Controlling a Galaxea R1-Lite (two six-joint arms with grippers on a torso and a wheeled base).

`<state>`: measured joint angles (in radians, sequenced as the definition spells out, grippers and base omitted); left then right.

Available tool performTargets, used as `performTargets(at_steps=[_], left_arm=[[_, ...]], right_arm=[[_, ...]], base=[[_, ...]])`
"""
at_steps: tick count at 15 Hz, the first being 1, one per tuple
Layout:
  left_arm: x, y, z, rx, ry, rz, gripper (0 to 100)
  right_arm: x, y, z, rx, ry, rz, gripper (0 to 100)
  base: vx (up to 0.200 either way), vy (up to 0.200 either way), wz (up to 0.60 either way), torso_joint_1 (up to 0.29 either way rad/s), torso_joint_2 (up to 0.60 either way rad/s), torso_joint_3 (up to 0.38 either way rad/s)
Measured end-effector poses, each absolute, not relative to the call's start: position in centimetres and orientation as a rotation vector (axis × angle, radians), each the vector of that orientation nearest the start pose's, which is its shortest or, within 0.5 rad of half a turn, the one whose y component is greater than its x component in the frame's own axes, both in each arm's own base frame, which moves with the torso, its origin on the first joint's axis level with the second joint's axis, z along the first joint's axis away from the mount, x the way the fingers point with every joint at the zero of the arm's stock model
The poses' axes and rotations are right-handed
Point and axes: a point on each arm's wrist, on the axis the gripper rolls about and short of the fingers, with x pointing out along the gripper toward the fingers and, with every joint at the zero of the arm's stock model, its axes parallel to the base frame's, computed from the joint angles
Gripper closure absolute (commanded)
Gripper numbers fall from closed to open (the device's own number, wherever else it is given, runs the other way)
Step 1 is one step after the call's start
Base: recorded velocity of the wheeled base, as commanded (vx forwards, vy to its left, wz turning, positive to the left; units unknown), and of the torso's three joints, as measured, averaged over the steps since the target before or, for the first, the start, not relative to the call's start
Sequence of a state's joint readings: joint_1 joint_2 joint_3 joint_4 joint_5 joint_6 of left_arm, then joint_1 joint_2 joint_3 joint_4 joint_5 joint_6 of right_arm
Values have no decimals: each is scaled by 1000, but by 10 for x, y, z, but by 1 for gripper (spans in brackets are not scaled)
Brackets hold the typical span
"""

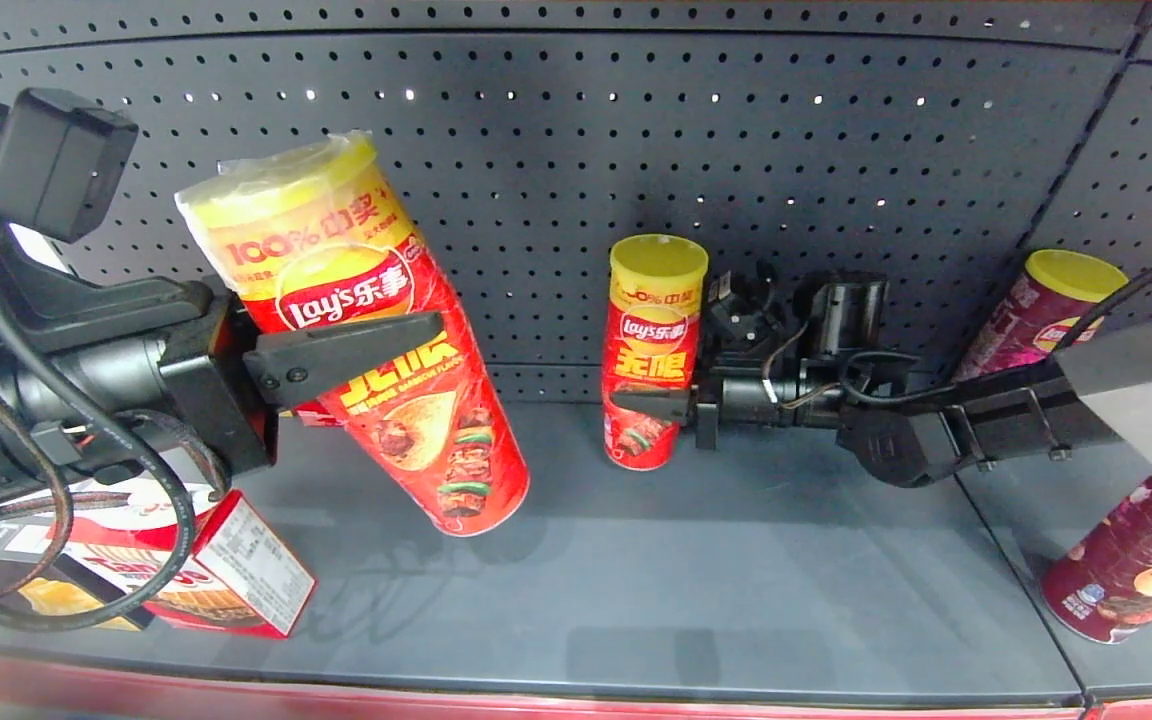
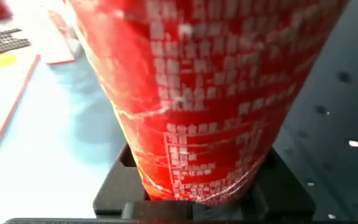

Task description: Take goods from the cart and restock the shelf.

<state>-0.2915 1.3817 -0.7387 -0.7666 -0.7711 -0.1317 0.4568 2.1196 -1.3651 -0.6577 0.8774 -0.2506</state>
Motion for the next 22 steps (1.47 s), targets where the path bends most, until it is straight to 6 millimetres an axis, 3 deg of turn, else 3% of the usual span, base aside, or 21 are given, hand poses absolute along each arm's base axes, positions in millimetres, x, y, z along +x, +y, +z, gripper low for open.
performTargets(at_steps=[8, 14, 22], left_arm=[[210, -79, 262, -89, -54, -1066, 100], [210, -79, 261, -90, -49, -1062, 100], [210, -79, 259, -91, -44, -1061, 100]], right_arm=[[290, 193, 174, -188, -53, 1368, 100], [263, 194, 150, -189, -39, 1389, 100], [248, 197, 127, -190, 23, 1391, 100]], base=[[0, 0, 0, 0, 0, 0], [0, 0, 0, 0, 0, 0], [0, 0, 0, 0, 0, 0]])
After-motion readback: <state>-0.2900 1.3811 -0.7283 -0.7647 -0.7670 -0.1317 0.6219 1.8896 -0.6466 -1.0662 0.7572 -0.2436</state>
